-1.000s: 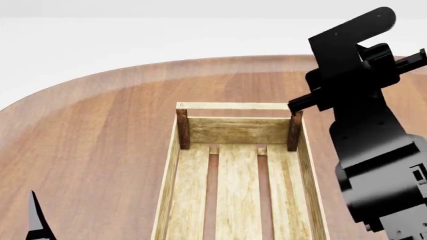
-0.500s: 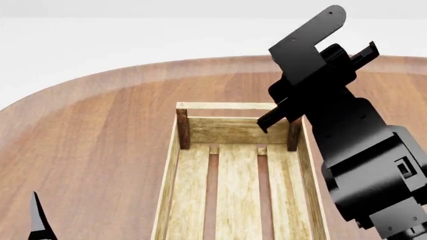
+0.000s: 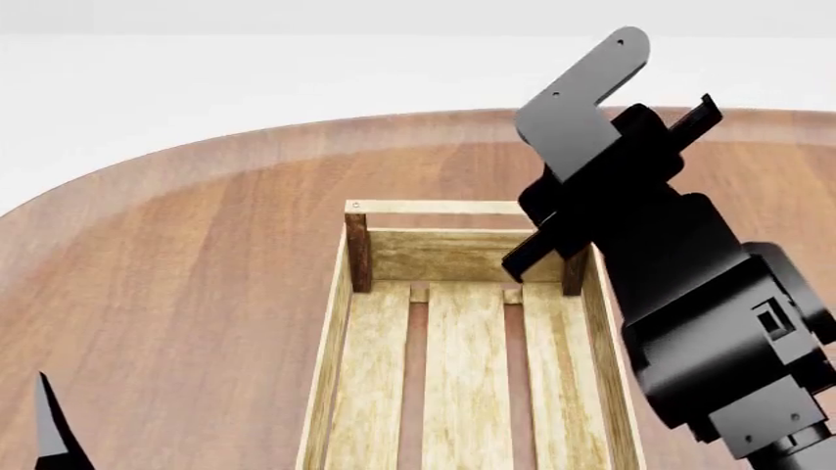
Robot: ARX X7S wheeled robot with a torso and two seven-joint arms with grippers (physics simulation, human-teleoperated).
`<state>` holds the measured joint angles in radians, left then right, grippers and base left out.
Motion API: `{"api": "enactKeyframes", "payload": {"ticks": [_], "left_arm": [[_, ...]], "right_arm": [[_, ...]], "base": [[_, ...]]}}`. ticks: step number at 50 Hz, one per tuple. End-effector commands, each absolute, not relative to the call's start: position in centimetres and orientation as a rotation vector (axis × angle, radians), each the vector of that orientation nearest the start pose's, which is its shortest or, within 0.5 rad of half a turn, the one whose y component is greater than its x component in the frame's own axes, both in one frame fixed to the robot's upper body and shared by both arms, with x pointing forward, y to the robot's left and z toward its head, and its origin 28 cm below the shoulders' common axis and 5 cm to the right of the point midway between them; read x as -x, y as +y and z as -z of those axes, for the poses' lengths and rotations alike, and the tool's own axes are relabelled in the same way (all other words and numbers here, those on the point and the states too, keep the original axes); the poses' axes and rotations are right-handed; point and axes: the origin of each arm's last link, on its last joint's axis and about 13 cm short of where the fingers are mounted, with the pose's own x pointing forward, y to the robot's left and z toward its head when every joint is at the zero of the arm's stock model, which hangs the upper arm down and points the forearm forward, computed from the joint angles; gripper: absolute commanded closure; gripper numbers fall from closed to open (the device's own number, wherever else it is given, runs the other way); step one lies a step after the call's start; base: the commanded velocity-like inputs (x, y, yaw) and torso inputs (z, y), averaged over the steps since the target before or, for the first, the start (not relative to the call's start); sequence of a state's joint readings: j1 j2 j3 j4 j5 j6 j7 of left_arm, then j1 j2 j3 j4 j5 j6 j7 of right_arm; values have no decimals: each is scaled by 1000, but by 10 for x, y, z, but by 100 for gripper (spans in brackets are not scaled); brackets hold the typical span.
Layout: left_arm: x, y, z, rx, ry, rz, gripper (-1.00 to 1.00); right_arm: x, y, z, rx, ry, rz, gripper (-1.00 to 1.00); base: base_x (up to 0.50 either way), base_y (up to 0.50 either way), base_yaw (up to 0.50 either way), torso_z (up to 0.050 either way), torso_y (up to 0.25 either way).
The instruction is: Pick up the cream cheese and put it in the tray.
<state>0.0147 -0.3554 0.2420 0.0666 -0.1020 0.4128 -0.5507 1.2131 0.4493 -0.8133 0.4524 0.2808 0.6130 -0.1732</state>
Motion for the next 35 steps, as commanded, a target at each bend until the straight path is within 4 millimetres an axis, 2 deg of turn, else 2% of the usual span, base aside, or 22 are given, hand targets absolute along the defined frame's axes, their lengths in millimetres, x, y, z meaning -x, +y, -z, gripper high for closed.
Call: {"api": "enactKeyframes", "payload": {"ticks": [1,10,23,30,35], "left_arm": [[-203,235,-49,-85,-462,-252,-100],[-203,234,-49,-92,-461,-244,-100],[-203,234,-48,-89,-461,-241,-100],[-204,234,-47,-82,-464,-236,-100],[-204,233,-47,-81,-460,-236,-100]], "right_arm": [[-388,-159,-225,712,224,-406,100],[-385,-150,-230,765,220,-443,100],[-377,-136,-237,836,203,-494,100],[-372,-134,-252,859,186,-492,100],[-367,-130,-264,887,179,-486,100]], "base": [[0,0,0,0,0],[0,0,0,0,-57],[0,0,0,5,-180],[0,0,0,5,-178],[0,0,0,1,-11]]}}
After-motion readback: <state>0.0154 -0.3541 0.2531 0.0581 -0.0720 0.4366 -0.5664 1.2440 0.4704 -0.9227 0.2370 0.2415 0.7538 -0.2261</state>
